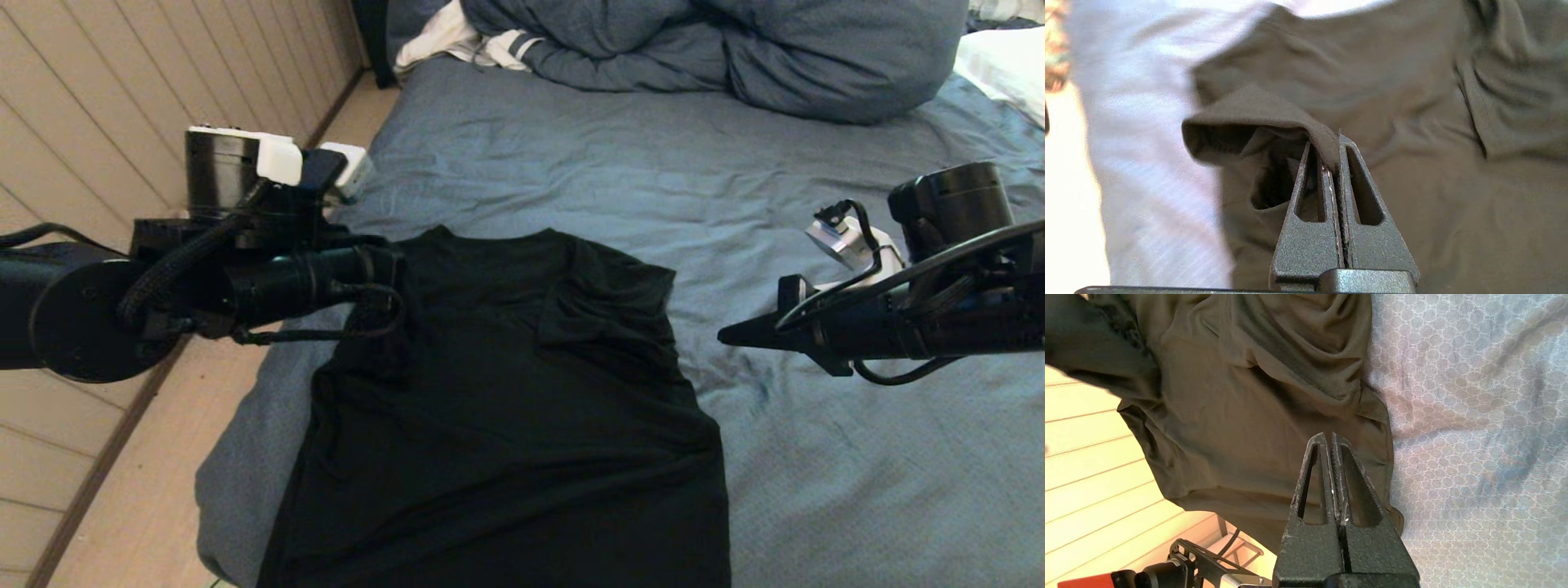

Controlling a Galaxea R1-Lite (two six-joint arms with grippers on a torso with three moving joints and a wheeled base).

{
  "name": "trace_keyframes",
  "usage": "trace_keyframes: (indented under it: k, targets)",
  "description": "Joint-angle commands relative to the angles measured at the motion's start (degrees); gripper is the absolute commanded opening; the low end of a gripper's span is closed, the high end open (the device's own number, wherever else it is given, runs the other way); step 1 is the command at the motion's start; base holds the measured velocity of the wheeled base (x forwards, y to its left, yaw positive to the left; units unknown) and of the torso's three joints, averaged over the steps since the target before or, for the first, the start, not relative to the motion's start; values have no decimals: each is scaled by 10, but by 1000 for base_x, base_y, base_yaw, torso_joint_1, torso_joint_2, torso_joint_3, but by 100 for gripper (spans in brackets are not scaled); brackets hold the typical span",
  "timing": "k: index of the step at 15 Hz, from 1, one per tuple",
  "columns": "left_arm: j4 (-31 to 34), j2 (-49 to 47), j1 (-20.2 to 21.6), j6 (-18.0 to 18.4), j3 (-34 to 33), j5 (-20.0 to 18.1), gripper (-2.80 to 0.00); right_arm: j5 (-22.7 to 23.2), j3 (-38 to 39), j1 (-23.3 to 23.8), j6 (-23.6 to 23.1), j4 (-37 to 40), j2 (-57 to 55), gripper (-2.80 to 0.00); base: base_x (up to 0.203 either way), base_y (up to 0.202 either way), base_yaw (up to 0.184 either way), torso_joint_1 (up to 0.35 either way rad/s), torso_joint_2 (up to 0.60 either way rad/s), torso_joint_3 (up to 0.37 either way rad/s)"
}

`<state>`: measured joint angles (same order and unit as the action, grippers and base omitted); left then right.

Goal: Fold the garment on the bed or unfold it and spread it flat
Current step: Fold the black T-shirt

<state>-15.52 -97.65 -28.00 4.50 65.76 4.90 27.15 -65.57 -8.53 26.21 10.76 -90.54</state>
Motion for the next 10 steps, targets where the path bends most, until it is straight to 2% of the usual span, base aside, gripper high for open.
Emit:
trace_keyframes:
  k: [1, 6, 10]
  targets:
    - [-6, -49, -33, 17, 5, 4, -280, 2, -1, 0, 2, 0, -1, -280, 0, 0, 0, 0, 0, 0]
    - [-70, -91, -106, 23, 19, 10, -280, 2, -1, 5, 1, 0, -4, -280, 0, 0, 0, 0, 0, 0]
    - [-99, -108, -121, 23, 20, 27, -280, 2, -2, 7, 1, 0, -4, -280, 0, 0, 0, 0, 0, 0]
